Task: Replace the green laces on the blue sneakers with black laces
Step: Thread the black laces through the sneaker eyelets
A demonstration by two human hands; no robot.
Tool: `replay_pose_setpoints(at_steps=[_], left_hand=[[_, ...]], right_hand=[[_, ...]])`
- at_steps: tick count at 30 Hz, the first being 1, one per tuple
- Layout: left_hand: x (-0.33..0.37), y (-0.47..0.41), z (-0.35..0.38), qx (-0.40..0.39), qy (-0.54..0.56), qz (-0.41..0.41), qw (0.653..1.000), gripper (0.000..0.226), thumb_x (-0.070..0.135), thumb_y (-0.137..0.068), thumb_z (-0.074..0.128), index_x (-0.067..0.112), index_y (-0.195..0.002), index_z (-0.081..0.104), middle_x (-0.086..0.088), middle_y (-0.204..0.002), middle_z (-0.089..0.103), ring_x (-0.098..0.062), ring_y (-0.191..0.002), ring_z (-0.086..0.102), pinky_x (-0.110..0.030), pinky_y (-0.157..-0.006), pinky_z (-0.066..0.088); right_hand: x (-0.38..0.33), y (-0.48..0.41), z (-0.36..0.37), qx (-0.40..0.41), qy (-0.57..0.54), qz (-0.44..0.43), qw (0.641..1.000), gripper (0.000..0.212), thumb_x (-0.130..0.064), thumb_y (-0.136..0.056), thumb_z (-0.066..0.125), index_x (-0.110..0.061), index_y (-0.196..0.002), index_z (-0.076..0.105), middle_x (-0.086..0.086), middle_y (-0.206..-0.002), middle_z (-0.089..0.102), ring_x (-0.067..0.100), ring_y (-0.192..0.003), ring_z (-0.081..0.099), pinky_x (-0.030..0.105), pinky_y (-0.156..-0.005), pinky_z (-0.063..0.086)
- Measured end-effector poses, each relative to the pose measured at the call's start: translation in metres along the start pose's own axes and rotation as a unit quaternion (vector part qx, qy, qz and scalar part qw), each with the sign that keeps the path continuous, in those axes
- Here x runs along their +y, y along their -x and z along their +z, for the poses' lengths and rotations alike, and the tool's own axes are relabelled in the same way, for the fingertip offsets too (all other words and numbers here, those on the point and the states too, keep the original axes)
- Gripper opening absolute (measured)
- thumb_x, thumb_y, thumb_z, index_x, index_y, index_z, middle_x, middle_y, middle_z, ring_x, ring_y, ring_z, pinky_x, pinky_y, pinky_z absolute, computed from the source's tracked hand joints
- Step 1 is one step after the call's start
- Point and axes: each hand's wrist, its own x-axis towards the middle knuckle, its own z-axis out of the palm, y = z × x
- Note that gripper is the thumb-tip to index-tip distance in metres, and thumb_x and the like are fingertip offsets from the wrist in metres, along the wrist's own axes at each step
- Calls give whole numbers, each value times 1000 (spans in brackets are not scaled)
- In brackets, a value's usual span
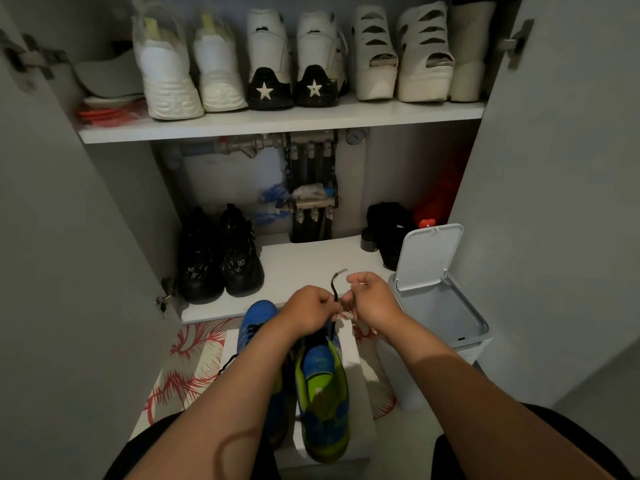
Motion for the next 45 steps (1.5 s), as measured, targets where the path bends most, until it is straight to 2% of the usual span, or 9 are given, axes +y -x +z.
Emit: replay_pose_setpoints(at_steps=[3, 7, 14, 17, 20, 24, 30, 37, 45], left_hand=[[7, -6, -8, 56, 130, 14, 990, 27, 21, -91, 66, 7, -69, 69, -8, -66, 66, -11, -55, 52, -28, -64, 47], [14, -7, -19, 71, 241, 29, 967, 19, 20, -91, 68, 4, -83, 75, 2, -73, 71, -6, -56, 57, -19, -61, 52], [12, -4, -30, 53, 204, -2, 978, 28, 1, -99, 46, 16, -106, 69, -1, -85, 67, -1, -52, 55, -12, -53, 46], [3, -2, -32, 11, 105, -28, 994, 23, 4, -97, 51, 15, -106, 70, -1, -84, 65, -6, -63, 56, -13, -55, 45], [-2, -2, -27, -30, 73, -45, 996, 19, 12, -97, 57, 16, -110, 70, 1, -90, 67, -9, -72, 59, -16, -64, 47], [1, -1, -20, -97, 60, -29, 993, 18, 28, -94, 65, 27, -79, 74, 9, -68, 67, -8, -62, 61, -17, -59, 46], [7, -2, -21, 9, 121, -33, 992, 25, 28, -93, 64, 8, -85, 77, 2, -52, 62, -3, -43, 49, -11, -44, 35], [14, -1, -25, 36, 246, -41, 968, 18, 19, -94, 62, 13, -85, 77, 3, -77, 72, -7, -54, 58, -16, -47, 43], [8, 0, -33, 145, 252, -63, 955, 21, 24, -90, 69, 5, -82, 74, 2, -79, 73, -8, -48, 57, -12, -43, 40]], right_hand=[[11, -3, -4, -116, 128, 40, 984, 21, 1, -94, 53, -9, -111, 62, 17, -86, 68, 19, -48, 56, 23, -44, 39], [20, -3, 5, -215, 212, 22, 953, 14, -25, -98, 60, -14, -93, 67, 19, -85, 72, 20, -57, 66, 21, -39, 36], [0, -9, 9, -126, 152, -33, 980, 25, -20, -95, 63, -2, -81, 72, 8, -72, 72, 14, -44, 60, 19, -48, 45], [-14, -7, 8, -84, 94, -86, 988, 28, -24, -96, 64, -4, -80, 74, 18, -72, 72, 16, -46, 58, 30, -61, 51], [-28, -7, 6, -33, 8, -118, 992, 22, -23, -95, 64, -11, -81, 76, 1, -70, 73, 15, -44, 55, 29, -58, 51], [-37, -7, 2, -2, -26, -162, 987, 17, -19, -99, 58, -20, -98, 75, -8, -82, 74, 8, -41, 51, 18, -51, 48], [-23, -10, 2, -34, 20, -57, 998, 24, -22, -101, 52, -7, -97, 69, 6, -86, 71, 20, -47, 57, 27, -52, 47], [1, -6, 10, -219, 209, 11, 953, 18, -18, -95, 60, -4, -98, 71, 14, -97, 75, 21, -62, 67, 23, -45, 38], [2, -7, 10, -197, 190, 36, 961, 16, -17, -98, 62, -5, -93, 71, 9, -84, 76, 18, -48, 60, 16, -36, 39]])
